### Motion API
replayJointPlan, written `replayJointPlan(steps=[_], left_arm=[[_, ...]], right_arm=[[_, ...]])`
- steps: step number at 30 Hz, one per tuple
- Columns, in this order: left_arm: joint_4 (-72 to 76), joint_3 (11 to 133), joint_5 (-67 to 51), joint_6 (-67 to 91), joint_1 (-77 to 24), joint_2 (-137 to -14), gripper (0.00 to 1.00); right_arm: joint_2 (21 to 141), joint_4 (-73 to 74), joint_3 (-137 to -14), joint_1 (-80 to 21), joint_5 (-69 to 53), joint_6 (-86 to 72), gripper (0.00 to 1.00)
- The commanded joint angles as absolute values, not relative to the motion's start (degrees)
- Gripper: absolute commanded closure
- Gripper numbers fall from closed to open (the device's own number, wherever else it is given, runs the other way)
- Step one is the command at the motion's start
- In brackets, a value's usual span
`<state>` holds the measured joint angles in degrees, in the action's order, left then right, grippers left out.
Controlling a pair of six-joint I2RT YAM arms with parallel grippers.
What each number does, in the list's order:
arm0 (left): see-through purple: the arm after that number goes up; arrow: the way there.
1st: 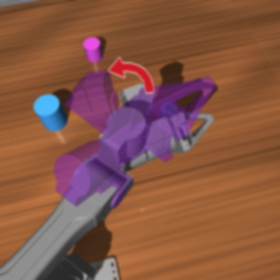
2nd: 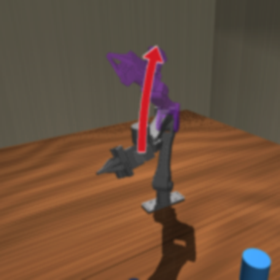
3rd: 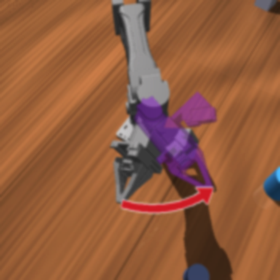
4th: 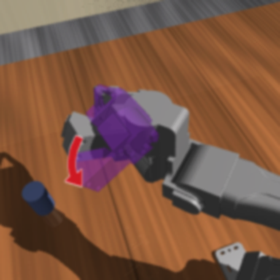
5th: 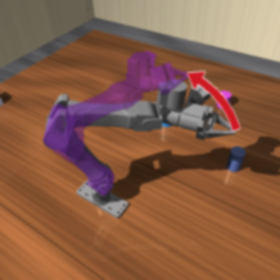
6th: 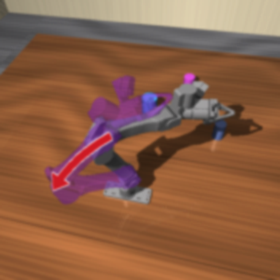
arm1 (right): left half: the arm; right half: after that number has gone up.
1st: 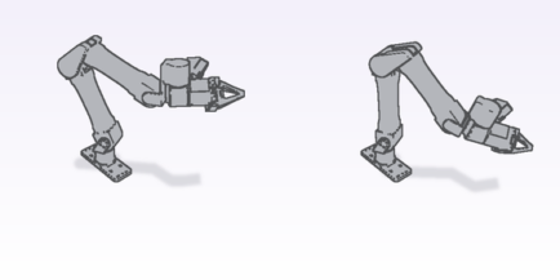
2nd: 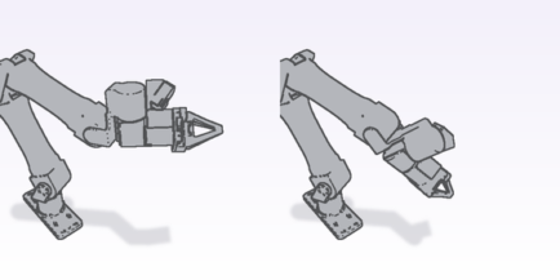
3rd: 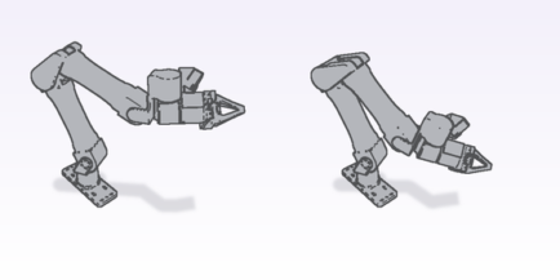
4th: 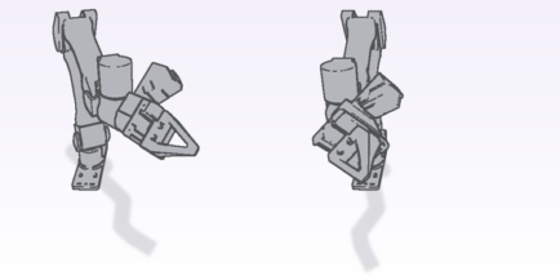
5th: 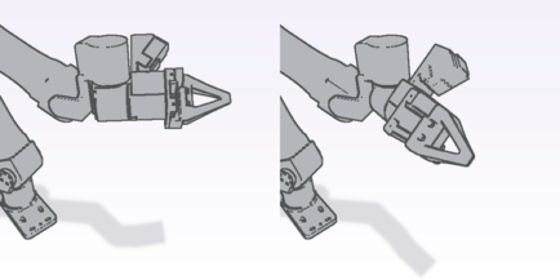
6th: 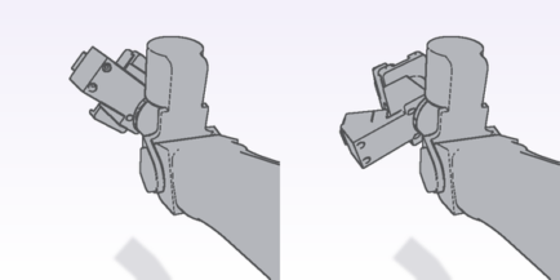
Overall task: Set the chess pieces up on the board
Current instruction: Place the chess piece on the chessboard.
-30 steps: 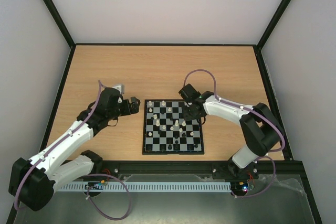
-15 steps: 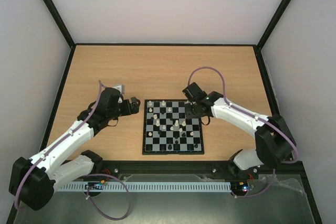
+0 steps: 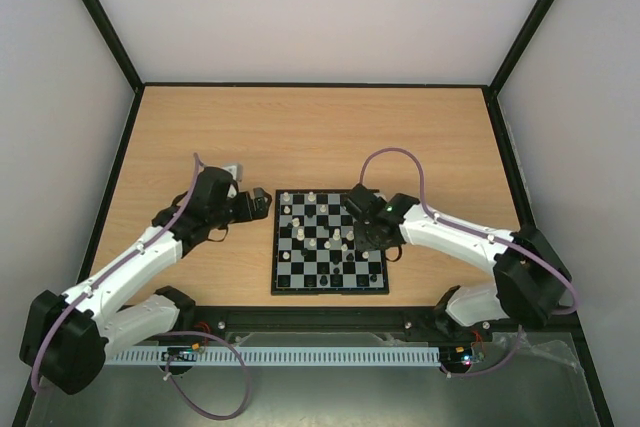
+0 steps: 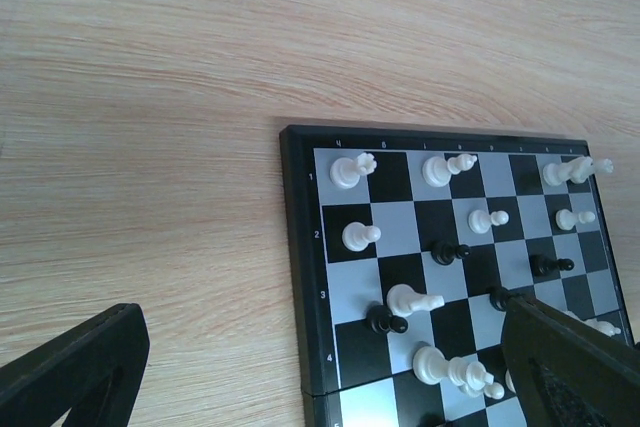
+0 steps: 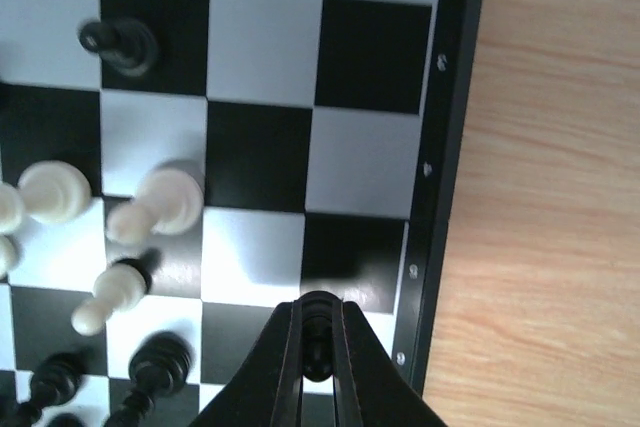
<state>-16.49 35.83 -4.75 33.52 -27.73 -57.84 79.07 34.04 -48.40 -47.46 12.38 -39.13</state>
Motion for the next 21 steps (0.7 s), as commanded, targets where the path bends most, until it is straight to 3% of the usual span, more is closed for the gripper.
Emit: replayJointPlan(steps=[1, 21], left_arm=[[-14.8, 34.8, -7.6, 32.7, -28.0, -58.5, 0.00], [-15.3, 34.5, -6.5, 32.7, -28.7, -57.3, 0.01]], right_arm=[[76.4, 39.9, -46.6, -49.8, 15.8, -46.4, 0.96], [71.9, 40.8, -40.2, -56.4, 14.7, -53.1, 0.97]])
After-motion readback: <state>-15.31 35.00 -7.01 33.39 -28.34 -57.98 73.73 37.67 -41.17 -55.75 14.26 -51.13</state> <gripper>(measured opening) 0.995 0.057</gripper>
